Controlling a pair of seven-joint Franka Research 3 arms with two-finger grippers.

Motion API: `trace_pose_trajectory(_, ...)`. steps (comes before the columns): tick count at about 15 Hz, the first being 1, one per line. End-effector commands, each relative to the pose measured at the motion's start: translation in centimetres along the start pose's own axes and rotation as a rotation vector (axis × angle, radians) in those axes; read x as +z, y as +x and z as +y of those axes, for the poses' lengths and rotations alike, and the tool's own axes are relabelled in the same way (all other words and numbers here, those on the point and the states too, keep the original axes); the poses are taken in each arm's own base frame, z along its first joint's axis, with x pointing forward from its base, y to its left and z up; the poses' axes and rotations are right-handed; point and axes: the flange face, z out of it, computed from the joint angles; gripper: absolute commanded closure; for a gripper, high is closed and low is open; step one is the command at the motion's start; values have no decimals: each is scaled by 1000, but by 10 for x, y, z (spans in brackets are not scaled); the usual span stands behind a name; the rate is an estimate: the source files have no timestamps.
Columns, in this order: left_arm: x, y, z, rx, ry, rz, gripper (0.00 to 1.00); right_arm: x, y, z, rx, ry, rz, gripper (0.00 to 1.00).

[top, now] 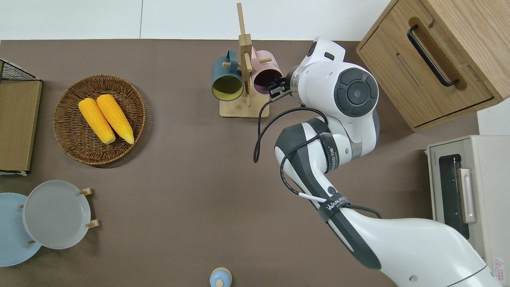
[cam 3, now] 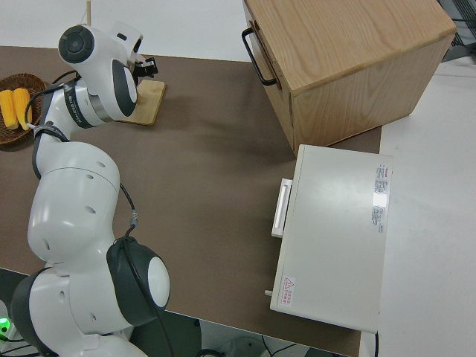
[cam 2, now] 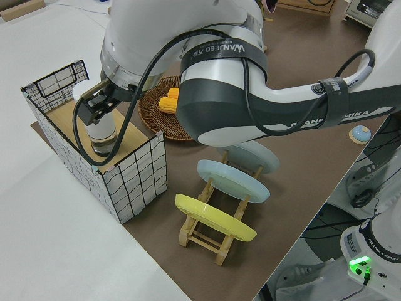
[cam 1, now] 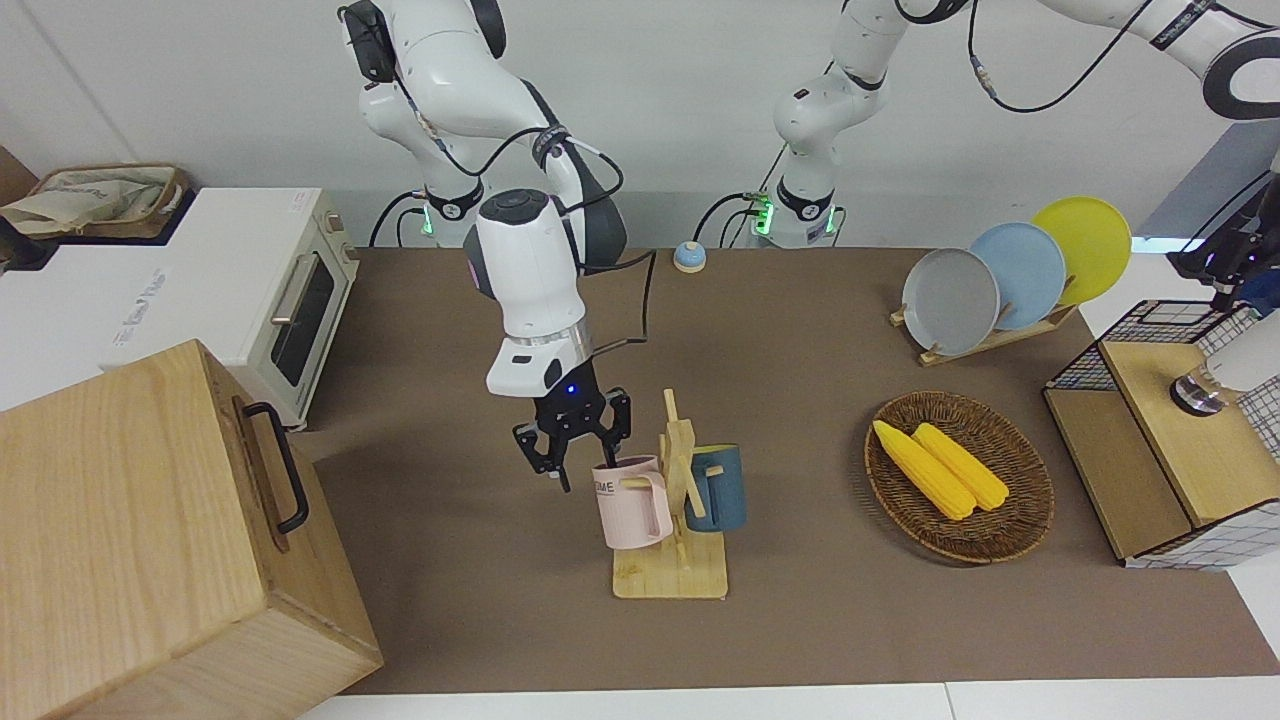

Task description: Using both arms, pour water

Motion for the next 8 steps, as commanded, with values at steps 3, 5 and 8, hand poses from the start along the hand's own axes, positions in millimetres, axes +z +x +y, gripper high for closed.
trace_pose_trajectory(3, 28, -22, -9, -21, 11, 95, 2, 5, 16, -2, -23, 7, 43, 860)
trace_pose_trajectory(5, 29, -21, -8, -28, 20, 116, 2, 4, 17, -3, -22, 9, 45, 983)
trace_pose_trajectory(8, 34, -22, -11, -9, 10, 166, 0, 4, 17, -4, -23, 9, 45, 1000)
